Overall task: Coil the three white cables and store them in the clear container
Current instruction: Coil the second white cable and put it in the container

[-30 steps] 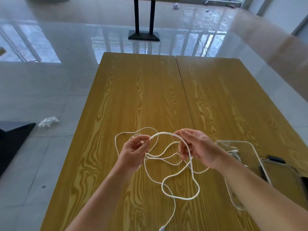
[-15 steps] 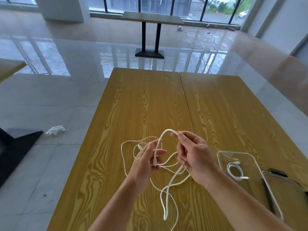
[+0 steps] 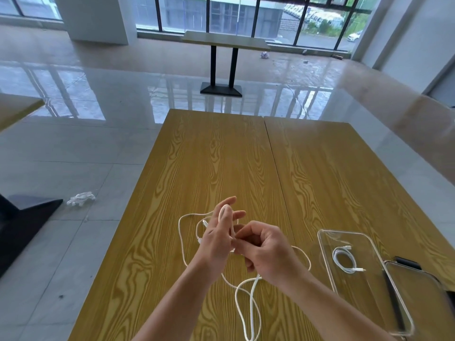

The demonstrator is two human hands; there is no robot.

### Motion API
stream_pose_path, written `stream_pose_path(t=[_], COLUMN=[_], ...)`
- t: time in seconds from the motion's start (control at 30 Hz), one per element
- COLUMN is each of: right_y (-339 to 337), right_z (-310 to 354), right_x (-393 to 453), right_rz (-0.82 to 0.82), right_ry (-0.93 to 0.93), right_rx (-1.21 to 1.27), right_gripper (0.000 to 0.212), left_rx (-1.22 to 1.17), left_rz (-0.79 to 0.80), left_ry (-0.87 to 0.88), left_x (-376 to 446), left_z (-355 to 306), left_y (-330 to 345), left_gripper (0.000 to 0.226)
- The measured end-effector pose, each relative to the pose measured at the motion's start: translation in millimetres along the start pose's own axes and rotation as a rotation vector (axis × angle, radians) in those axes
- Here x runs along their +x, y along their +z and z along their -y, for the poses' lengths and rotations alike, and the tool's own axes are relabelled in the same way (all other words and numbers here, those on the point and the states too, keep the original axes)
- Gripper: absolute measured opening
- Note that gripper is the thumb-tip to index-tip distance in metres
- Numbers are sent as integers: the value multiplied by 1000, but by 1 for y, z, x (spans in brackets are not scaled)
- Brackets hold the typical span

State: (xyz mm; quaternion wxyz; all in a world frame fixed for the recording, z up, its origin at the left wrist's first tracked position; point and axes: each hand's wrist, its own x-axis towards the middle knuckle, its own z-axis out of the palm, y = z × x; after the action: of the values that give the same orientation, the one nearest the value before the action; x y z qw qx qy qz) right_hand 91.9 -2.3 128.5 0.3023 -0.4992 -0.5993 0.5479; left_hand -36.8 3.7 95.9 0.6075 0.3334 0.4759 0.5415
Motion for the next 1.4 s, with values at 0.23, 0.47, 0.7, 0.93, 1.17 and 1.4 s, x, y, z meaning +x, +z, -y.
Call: stream_pose_path(t=[0.23, 0.47, 0.7, 0.93, 1.17, 1.4], right_y=[-2, -16, -25, -30, -22, -18], right_z=[-5, -13, -10, -7, 12, 7], right_x=[-10, -20, -1, 16, 12, 9], right_rz=[192, 540, 492, 148, 71, 144], right_ry=[55, 161, 295, 317, 327, 293], right_rx=[-51, -415, -791, -657, 133, 510], right_gripper=[27, 33, 27, 24, 21, 33], left_rx=[-149, -381, -245, -22, -78, -134], left_rz=[-109, -84, 9, 13, 12, 138], left_ry=[-103, -165, -182, -158, -193, -180], left_x=[5, 23, 20, 17, 13, 7], left_z=[-6, -32, -39, -28, -17, -10], left_y=[-12, -43, -43, -36, -29, -24], left_gripper=[41, 35, 28, 34, 38, 47])
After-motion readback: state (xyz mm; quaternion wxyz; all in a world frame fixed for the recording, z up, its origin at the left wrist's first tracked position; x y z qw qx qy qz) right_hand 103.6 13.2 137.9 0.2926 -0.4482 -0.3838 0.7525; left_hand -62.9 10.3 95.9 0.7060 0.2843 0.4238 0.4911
